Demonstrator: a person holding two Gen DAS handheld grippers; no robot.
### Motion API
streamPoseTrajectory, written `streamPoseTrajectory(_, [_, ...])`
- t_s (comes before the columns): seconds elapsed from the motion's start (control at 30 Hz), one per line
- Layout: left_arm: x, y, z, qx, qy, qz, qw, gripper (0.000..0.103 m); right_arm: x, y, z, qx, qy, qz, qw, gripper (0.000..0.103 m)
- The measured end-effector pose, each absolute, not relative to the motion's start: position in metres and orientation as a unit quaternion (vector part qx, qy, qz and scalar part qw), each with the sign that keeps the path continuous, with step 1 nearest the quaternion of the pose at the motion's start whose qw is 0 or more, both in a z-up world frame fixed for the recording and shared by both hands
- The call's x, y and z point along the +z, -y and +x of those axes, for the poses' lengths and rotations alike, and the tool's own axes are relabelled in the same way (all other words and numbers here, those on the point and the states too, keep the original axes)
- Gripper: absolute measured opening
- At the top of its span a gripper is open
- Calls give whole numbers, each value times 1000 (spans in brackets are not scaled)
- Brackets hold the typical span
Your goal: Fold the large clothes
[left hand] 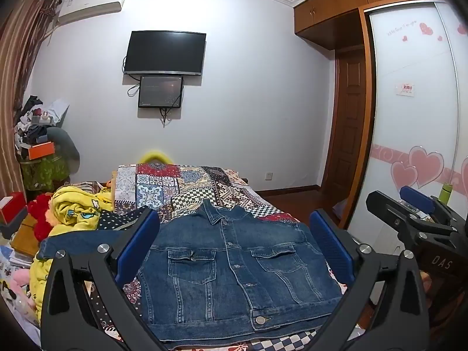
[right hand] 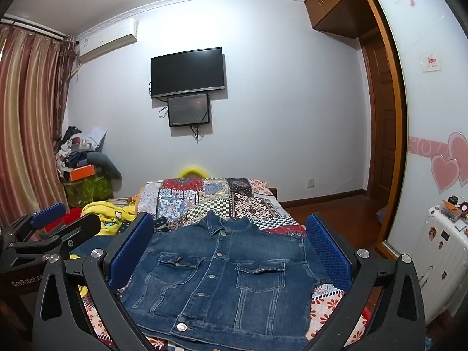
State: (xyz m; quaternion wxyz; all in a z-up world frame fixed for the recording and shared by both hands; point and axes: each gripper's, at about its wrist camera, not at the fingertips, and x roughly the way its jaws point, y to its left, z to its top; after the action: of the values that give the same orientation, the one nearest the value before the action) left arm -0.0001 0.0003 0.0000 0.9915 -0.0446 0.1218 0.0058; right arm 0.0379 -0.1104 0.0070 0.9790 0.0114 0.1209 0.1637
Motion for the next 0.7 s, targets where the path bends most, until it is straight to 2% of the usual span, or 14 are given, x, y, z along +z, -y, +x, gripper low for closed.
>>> streamPoseTrajectory(0.7, [-1, -1, 0, 11, -120, -42, 992, 103, 5, 111, 40, 163, -122, 11, 979, 103])
